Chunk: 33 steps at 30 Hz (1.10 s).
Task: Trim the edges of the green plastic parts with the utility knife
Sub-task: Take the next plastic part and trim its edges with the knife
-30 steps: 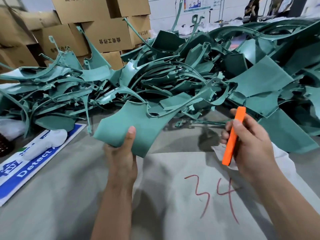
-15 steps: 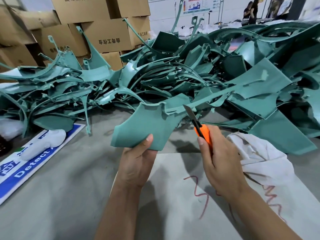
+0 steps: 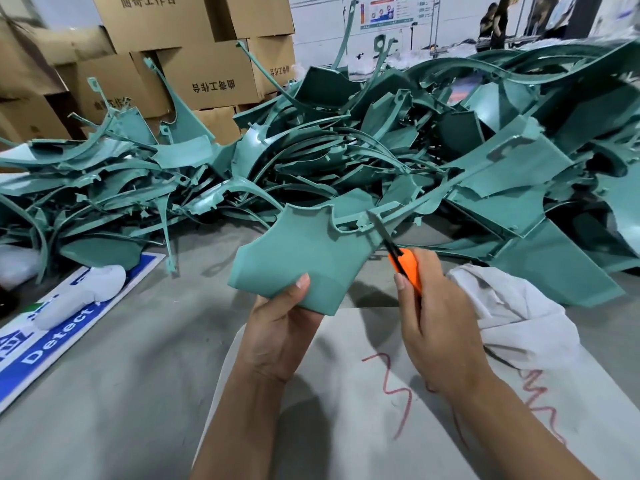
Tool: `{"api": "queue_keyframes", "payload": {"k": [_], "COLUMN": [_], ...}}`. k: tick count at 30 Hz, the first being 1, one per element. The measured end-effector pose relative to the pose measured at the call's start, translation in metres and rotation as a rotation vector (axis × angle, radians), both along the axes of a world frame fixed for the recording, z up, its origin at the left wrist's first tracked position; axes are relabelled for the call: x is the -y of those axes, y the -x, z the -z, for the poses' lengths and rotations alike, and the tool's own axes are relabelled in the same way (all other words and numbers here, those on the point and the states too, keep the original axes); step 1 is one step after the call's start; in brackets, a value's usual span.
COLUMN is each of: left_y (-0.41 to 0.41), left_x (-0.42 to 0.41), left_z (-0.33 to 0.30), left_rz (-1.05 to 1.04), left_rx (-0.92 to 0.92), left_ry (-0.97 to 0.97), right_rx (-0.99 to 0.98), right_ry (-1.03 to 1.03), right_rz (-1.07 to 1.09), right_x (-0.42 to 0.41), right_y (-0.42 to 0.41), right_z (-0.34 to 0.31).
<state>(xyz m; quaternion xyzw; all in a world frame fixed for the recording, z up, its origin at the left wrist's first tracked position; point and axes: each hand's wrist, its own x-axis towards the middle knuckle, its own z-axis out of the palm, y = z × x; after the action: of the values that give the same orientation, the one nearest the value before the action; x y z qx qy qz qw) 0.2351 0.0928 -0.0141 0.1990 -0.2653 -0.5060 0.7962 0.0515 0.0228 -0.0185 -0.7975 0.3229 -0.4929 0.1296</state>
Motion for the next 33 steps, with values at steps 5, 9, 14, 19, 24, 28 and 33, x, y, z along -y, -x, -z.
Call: {"api": "queue_keyframes", "payload": {"k": [5,9,14,19,24,28,33], "left_y": [-0.011,-0.017,-0.015,-0.023,-0.023,-0.022,-0.021], "left_x": [-0.001,-0.004,-0.002,-0.004,-0.003,-0.003,0.000], "left_z": [0.000,-0.001,0.001,0.003,0.004,0.003,0.004], "left_rz": [-0.136,-0.220,-0.267,-0.270,-0.278,-0.302,-0.331], "left_rx": [-0.014,0.040,0.082,0.078,0.083,0.100,0.097], "left_ry": [-0.067,-0.142,-0.164,-0.162,-0.149,-0.144,-0.168], "right_rx": [0.182,0.210,0.173,0.241,0.296,0.344,0.369], "right_ry": [0.026,0.036,0.101,0.122,0.163,0.195,0.057], "right_rz": [0.225,0.413,0.444,0.421,0.386,0.354,0.382], "right_x": [0.012,0.020,0.014,0.020,0.022,0.021,0.022], "right_y": [0.012,0.022,0.015,0.019,0.023,0.023,0.024], "right_z": [-0.005,-0.008,-0.005,-0.004,-0.004,-0.005,-0.004]}}
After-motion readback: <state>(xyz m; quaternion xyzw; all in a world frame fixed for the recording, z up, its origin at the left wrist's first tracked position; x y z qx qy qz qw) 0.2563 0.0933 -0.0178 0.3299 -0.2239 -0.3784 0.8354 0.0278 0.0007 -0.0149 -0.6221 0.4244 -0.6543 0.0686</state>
